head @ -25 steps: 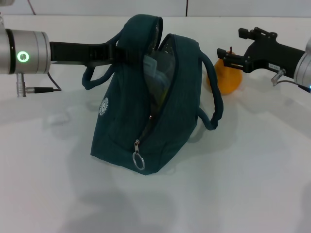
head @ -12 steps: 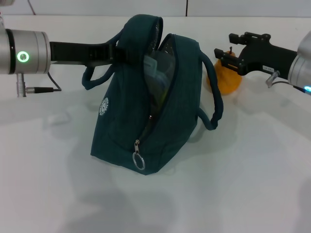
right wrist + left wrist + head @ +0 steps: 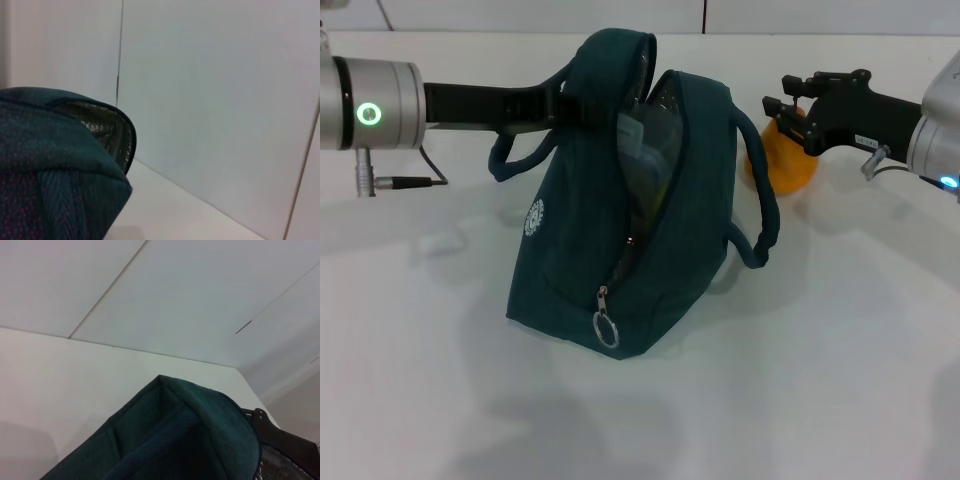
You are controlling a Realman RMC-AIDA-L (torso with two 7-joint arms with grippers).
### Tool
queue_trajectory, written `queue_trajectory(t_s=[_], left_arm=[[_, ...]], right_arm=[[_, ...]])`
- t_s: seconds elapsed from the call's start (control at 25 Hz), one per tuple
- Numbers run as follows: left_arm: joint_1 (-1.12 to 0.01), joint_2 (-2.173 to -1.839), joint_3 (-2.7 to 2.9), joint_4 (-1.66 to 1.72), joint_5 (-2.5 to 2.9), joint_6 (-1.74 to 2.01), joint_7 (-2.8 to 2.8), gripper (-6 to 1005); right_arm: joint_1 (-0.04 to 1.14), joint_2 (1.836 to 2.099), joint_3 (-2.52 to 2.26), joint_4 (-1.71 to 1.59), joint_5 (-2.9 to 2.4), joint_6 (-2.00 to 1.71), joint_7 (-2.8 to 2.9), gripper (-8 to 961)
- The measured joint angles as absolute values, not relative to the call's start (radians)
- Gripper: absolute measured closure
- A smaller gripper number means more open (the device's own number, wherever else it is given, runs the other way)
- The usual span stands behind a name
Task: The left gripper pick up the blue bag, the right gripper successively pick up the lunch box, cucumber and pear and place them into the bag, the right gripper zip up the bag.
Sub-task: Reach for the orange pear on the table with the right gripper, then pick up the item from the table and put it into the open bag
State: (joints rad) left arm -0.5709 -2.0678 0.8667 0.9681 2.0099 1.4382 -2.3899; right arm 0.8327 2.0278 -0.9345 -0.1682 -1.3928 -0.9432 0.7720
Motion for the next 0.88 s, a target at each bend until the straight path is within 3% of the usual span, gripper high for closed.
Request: queue_trajectory(t_s=[0.6,0.88], left_arm=[[-0.577,-2.068,0.867,0.968,2.008,1.434,-2.39,938],[-0.578,-2.068,0.867,0.968,2.007,1.434,-2.39,937]], right_arm=[[0.83,2.028,-0.935,-0.167,-1.393,-0.943,0.741,671],[0.826,2.028,-0.93,-0.167,-1.377,-0.945,0.723,867]])
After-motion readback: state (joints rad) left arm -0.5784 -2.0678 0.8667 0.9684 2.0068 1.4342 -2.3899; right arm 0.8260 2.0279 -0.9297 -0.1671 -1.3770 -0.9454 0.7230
